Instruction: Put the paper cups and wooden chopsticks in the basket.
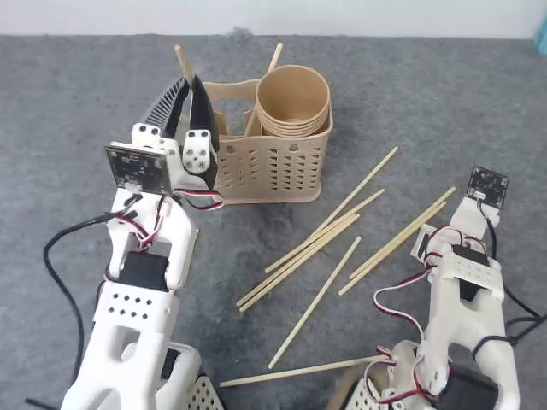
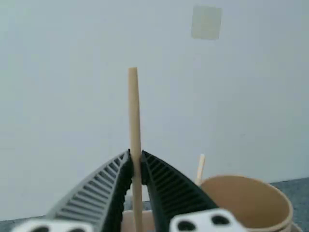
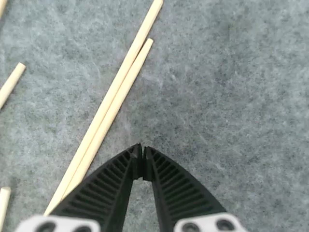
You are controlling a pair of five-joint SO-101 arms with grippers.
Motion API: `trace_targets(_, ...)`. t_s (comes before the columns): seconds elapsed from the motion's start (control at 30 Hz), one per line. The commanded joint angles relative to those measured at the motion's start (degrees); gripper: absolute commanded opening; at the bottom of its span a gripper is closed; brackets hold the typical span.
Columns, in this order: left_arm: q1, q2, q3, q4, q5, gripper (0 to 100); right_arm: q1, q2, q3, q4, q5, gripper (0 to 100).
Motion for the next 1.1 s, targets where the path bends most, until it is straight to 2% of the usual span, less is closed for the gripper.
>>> trace_targets(0.0, -0.44, -0.44, -1.54, 4.92, -3.87, 14, -0.48, 0.04, -3.16, -1.01, 0.88, 0.9)
trace_targets(0.07, -1.93, -0.44, -4.97, 12.84, -4.48, 21, -0.48, 0.04, -3.16, -1.01, 0.88, 0.9)
trace_targets(0.13, -4.04, -0.44, -10.59, 24.35, -4.57, 25, -0.48, 0.04, -3.16, -1.01, 0.88, 0.9)
trace_targets(0.33, -17.58, 0.09, -28.7, 63.21, -4.57, 26, -0.48, 0.04, -3.25, -1.01, 0.88, 0.9)
trace_targets(0.4, -21.98, 0.09, -31.43, 71.47, -4.48, 26, -0.48, 0.04, -3.25, -1.01, 0.88, 0.9)
trace_targets(0.5, -25.67, 0.09, -31.87, 79.74, -5.98, 26, -0.57, 0.04, -3.25, -1.01, 0.88, 0.9)
trace_targets(0.6, -27.78, 0.09, -29.23, 86.51, -14.24, 26, -0.57, 0.04, -3.25, -1.01, 0.88, 0.9)
trace_targets(0.7, -28.13, 0.09, -25.45, 90.02, -20.57, 26, -0.57, 0.04, -3.25, -1.01, 0.88, 0.9)
trace_targets(0.8, -27.69, 0.09, -18.95, 89.49, -22.33, 26, -0.57, 0.04, -3.25, -0.84, 0.88, 0.9)
trace_targets(1.07, -20.66, 0.09, 3.21, 72.7, -21.98, 26, -0.57, 0.04, -3.16, -0.57, 0.88, 0.9)
